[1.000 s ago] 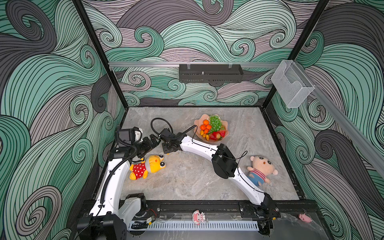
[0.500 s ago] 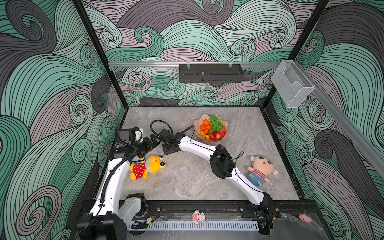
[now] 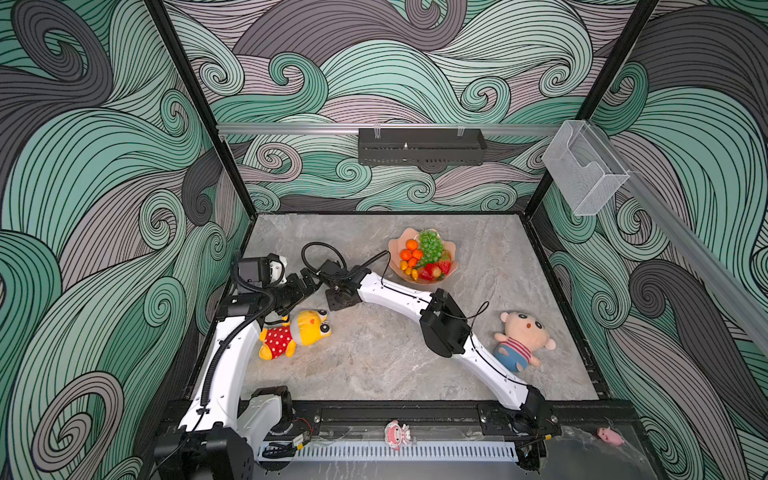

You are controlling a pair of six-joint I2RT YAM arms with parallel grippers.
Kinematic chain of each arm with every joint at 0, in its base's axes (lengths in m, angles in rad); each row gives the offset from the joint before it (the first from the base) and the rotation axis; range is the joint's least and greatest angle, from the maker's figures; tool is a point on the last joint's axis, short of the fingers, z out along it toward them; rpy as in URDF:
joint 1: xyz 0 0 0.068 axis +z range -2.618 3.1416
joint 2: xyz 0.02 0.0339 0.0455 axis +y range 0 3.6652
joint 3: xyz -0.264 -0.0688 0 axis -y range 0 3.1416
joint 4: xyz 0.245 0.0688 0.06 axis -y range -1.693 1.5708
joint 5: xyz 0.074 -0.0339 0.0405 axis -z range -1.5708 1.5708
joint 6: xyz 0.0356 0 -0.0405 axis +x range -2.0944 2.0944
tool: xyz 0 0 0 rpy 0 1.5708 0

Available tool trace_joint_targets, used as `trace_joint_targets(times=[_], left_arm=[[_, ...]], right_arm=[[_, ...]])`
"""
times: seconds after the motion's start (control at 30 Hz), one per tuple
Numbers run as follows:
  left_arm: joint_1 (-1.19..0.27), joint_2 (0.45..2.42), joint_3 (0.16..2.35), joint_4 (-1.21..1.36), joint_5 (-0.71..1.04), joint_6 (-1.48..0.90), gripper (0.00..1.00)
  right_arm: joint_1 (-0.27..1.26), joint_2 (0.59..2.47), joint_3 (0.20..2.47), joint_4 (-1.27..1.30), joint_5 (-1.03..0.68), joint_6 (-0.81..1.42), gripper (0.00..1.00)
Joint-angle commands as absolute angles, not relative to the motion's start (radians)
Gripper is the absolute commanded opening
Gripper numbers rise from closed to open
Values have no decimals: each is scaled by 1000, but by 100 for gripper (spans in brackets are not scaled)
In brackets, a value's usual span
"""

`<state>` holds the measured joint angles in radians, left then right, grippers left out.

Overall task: Place and organize the fake fruits in the fruit bowl
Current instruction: 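Lower the right gripper and close it on the nearest yellow fruit, then lift the yellow fruit and carry it over the pink bowl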

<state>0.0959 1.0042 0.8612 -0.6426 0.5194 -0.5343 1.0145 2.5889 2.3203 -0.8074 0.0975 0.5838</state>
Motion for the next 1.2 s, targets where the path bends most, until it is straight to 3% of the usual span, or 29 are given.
trace_joint_targets(times=[0.0, 0.2, 0.47, 0.8, 1.17], left_arm=[[98, 1001, 853, -629, 544, -539, 99], [97, 995, 837, -590, 596, -539, 99], [33, 1001, 824, -506, 631, -595, 99], [-216, 1011, 820, -363, 471, -663, 99], [-368, 1129, 857, -274, 370, -712, 99]], right_arm=[[1026, 2548, 2281, -842, 87, 595, 24], [1024, 2452, 2177, -803, 68, 607, 22], [996, 2211, 1849, -656, 38, 626, 20], [897, 1918, 1486, -558, 56, 607, 19], [742, 1754, 1345, -547, 74, 523, 19]])
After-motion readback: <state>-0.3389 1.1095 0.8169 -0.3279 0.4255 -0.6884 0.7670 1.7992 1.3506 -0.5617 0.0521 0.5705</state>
